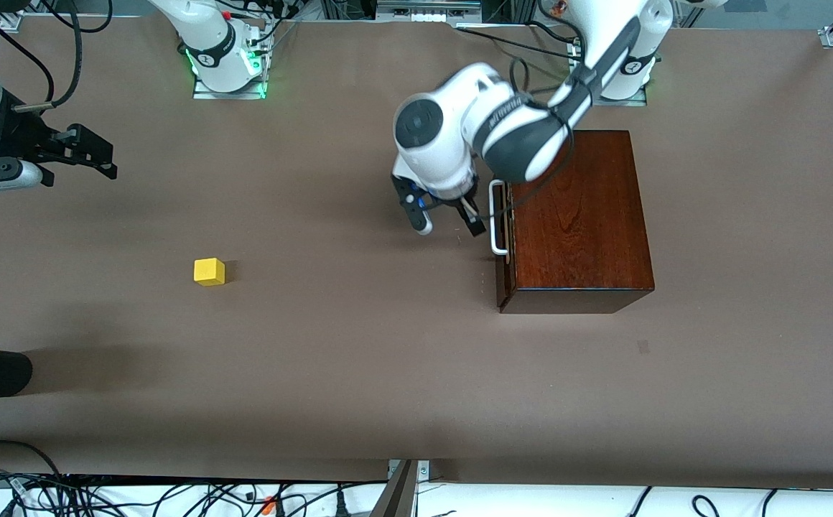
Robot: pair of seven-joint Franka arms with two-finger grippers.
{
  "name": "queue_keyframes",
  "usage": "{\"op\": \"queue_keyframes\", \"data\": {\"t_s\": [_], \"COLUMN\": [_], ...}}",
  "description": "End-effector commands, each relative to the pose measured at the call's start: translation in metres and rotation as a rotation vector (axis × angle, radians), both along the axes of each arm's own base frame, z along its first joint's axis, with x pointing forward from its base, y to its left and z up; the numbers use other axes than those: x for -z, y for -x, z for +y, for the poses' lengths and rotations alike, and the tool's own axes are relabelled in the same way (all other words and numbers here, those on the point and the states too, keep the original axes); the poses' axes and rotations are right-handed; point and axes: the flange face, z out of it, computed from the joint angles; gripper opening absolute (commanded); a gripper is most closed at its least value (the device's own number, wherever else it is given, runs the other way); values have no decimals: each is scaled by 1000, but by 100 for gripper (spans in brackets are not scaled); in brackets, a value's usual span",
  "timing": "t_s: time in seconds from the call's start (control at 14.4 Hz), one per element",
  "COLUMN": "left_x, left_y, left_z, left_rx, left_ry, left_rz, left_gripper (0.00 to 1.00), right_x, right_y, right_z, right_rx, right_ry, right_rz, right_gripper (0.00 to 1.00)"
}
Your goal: Open drawer, take yellow block, close drawer
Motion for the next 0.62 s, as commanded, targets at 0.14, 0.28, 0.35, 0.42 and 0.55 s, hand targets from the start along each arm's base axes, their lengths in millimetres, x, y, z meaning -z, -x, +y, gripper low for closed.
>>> {"op": "queue_keyframes", "data": {"t_s": [0.14,0.28,0.35,0.42,0.55], "left_x": [-125,-154,-169,-189,-215], "left_y": [8,-2,-12,-21,-42], "left_z": [27,68,94,124,183], "left_rx": [-372,-567,-651,-717,-839], "left_ry": [59,20,31,56,99], "left_rz": [-186,-210,-204,-198,-195], "left_gripper": [100,100,100,100,100], "right_x": [-4,-3,-3,-4,-3], "right_y": [-5,-5,-6,-5,-6], "right_z": [-2,-5,-5,-5,-5], "right_rx": [1,8,8,8,8], "right_ry": [-7,-10,-10,-11,-11], "right_rz": [-10,-10,-11,-13,-11], "right_gripper": [100,100,100,100,100]}}
